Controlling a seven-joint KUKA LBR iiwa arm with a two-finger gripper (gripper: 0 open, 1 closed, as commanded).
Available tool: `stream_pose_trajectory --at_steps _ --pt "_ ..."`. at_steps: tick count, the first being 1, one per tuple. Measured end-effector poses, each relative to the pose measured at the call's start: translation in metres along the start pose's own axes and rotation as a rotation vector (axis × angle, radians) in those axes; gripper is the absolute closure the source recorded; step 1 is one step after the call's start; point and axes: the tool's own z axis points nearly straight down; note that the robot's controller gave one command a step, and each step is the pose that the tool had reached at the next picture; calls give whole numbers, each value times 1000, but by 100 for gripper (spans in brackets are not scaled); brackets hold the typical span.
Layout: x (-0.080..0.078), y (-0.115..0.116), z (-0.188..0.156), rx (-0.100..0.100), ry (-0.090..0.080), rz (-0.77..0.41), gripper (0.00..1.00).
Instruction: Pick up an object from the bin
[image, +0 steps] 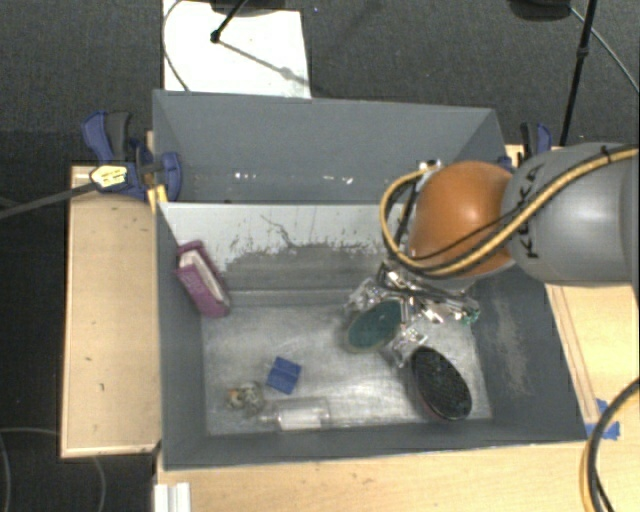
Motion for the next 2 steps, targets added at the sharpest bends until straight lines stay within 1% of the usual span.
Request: stream_pose_trajectory --at_steps 1,2 --pt "-1 -1 -2 2 -4 5 100" --pt "-4 0 -167 3 -1 -175 100"
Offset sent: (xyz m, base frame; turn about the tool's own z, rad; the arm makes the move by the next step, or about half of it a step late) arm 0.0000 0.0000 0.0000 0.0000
